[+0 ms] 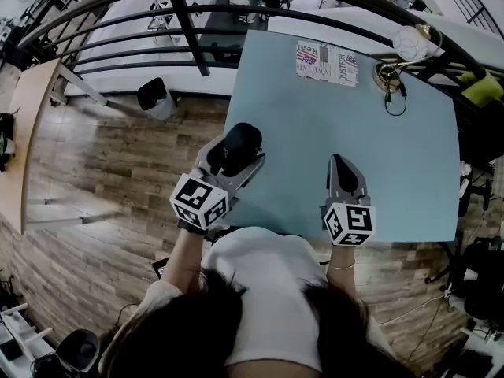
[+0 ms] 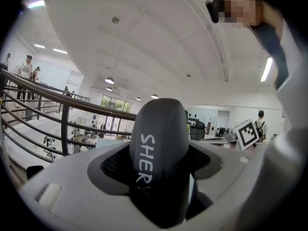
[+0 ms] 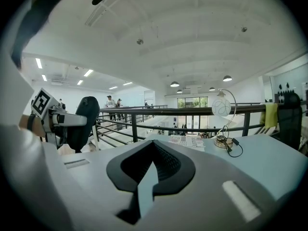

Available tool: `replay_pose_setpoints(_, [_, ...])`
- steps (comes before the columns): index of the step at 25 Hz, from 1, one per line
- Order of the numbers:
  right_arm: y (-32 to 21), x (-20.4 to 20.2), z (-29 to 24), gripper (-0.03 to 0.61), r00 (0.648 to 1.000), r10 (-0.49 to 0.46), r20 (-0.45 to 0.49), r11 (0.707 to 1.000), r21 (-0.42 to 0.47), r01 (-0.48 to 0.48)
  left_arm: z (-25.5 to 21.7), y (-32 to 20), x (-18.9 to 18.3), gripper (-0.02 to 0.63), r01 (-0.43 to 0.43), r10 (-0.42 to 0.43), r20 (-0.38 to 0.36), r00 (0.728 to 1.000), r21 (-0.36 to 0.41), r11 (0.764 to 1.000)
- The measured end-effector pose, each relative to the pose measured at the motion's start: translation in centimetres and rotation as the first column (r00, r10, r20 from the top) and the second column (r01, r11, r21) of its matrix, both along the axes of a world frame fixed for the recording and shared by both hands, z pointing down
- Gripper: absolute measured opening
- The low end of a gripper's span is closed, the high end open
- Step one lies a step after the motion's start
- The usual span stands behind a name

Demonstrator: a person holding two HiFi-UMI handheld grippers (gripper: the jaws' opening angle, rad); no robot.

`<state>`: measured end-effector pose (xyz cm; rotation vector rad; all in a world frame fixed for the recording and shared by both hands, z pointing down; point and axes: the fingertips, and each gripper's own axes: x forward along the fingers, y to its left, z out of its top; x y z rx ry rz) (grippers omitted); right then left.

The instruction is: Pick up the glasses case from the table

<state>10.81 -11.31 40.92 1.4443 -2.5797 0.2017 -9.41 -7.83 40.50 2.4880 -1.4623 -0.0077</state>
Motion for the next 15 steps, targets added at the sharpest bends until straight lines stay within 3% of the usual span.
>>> replay_pose_setpoints(6, [-0.28,0.19,0.07,0.002,1.0,0.0,-0.002,1.0,-0.003,0.0,0.17,-0.4,0.24,0.393,-0.022,0.022,0.038,0.999,0.004,1.0])
replay_pose_setpoints(15, [-0.41,0.64,-0.23,0.002,1.0,0.006,0.004,1.0,0.008,-0.006,-0.51,-0.59,0.46,0.393,-0.035,0.034,0.04,0.999,0.027,0.999])
